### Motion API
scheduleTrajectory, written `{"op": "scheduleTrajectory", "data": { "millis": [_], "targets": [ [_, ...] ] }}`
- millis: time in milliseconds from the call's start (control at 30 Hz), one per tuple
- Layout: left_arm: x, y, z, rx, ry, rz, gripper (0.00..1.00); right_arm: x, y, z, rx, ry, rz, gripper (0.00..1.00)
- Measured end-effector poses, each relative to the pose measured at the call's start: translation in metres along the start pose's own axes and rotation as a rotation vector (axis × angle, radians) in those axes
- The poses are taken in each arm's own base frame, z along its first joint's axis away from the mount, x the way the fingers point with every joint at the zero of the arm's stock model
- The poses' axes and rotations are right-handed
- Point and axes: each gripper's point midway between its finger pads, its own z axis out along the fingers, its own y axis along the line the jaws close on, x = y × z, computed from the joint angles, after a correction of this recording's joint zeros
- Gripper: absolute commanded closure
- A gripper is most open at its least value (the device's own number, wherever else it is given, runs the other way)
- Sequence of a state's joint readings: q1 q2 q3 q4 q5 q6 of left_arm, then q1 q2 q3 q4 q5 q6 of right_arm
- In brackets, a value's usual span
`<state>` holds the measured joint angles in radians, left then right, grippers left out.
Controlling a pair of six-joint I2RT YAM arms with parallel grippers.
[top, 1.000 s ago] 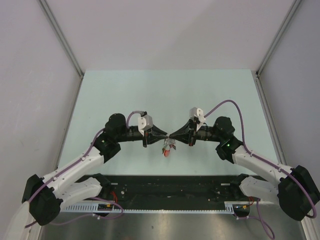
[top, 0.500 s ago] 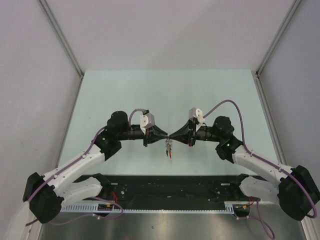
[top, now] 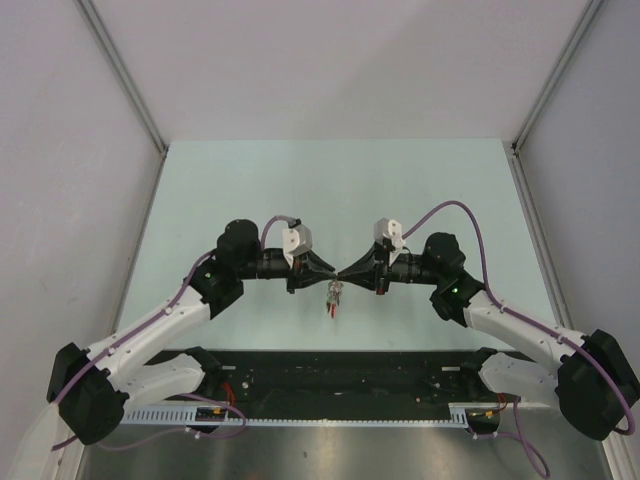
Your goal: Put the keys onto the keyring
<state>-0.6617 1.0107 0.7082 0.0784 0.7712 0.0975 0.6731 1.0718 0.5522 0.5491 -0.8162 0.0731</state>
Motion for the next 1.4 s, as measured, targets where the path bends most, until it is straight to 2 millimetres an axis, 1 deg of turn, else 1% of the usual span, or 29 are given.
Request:
{"op": "scheduleTrajectory", "data": {
  "millis": [133, 167, 200, 233, 267, 300, 333, 367, 433, 467, 567, 633, 733, 800, 867, 933, 967, 1067, 1167, 1233, 1367, 1400],
  "targets": [
    [0.002, -0.001, 0.0, 0.002, 0.009, -0.008, 0.89, 0.002, -0.001, 0.001, 0.004, 0.006, 0.004, 1.0],
    [0.002, -0.001, 0.0, 0.002, 0.01, -0.009, 0.95, 0.002, -0.001, 0.001, 0.005, 0.007, 0.004, 1.0],
    [0.003, -0.001, 0.0, 0.003, 0.011, -0.01, 0.99, 0.002, -0.001, 0.001, 0.007, 0.008, 0.005, 1.0],
    [0.003, -0.001, 0.0, 0.004, 0.012, -0.011, 1.0, 0.002, -0.002, 0.001, 0.008, 0.009, 0.005, 1.0],
    [0.003, -0.001, 0.0, 0.005, 0.013, -0.012, 1.0, 0.002, -0.002, 0.001, 0.013, 0.01, 0.005, 0.96],
    [0.003, -0.001, 0.0, 0.004, 0.013, -0.012, 1.0, 0.003, -0.003, 0.001, 0.017, 0.011, 0.004, 0.9],
    [0.003, -0.001, 0.0, 0.003, 0.014, -0.012, 1.0, 0.003, -0.004, 0.001, 0.022, 0.012, 0.004, 0.82],
    [0.003, -0.001, -0.001, 0.0, 0.014, -0.012, 1.0, 0.003, -0.005, 0.001, 0.027, 0.013, 0.006, 0.69],
    [0.003, 0.002, -0.001, -0.021, 0.014, -0.007, 1.0, 0.002, -0.008, 0.001, 0.047, 0.012, 0.012, 0.61],
    [0.003, 0.005, -0.002, -0.04, 0.011, -0.003, 1.0, 0.001, -0.01, 0.001, 0.055, 0.011, 0.018, 0.55],
    [0.005, 0.01, -0.006, -0.093, -0.007, 0.001, 1.0, -0.001, -0.019, -0.003, 0.105, 0.008, 0.04, 0.47],
    [0.009, 0.013, -0.008, -0.125, -0.013, -0.01, 1.0, -0.002, -0.027, -0.009, 0.159, 0.009, 0.056, 0.44],
    [0.019, 0.018, -0.012, -0.179, -0.016, -0.041, 1.0, -0.003, -0.05, -0.024, 0.309, 0.009, 0.092, 0.4],
    [0.023, 0.021, -0.014, -0.207, -0.013, -0.064, 1.0, 0.001, -0.07, -0.036, 0.423, 0.021, 0.128, 0.4],
    [0.024, 0.025, -0.016, -0.234, -0.017, -0.081, 0.99, 0.012, -0.09, -0.049, 0.535, 0.047, 0.17, 0.4],
    [0.023, 0.028, -0.018, -0.258, -0.022, -0.095, 1.0, 0.029, -0.11, -0.062, 0.66, 0.087, 0.223, 0.41],
    [0.023, 0.03, -0.019, -0.266, -0.026, -0.098, 1.0, 0.042, -0.12, -0.069, 0.724, 0.117, 0.252, 0.41],
    [0.021, 0.033, -0.02, -0.282, -0.032, -0.102, 1.0, 0.077, -0.139, -0.084, 0.86, 0.202, 0.318, 0.44],
    [0.019, 0.035, -0.021, -0.291, -0.042, -0.105, 0.99, 0.107, -0.154, -0.095, 0.962, 0.271, 0.354, 0.44],
    [0.017, 0.036, -0.022, -0.295, -0.051, -0.109, 1.0, 0.122, -0.161, -0.101, 1.015, 0.307, 0.369, 0.46],
    [0.014, 0.037, -0.023, -0.3, -0.067, -0.104, 1.0, 0.138, -0.173, -0.108, 1.08, 0.334, 0.37, 0.51],
    [0.014, 0.037, -0.023, -0.301, -0.069, -0.103, 1.0, 0.14, -0.176, -0.108, 1.091, 0.334, 0.367, 0.55]
  ]
}}
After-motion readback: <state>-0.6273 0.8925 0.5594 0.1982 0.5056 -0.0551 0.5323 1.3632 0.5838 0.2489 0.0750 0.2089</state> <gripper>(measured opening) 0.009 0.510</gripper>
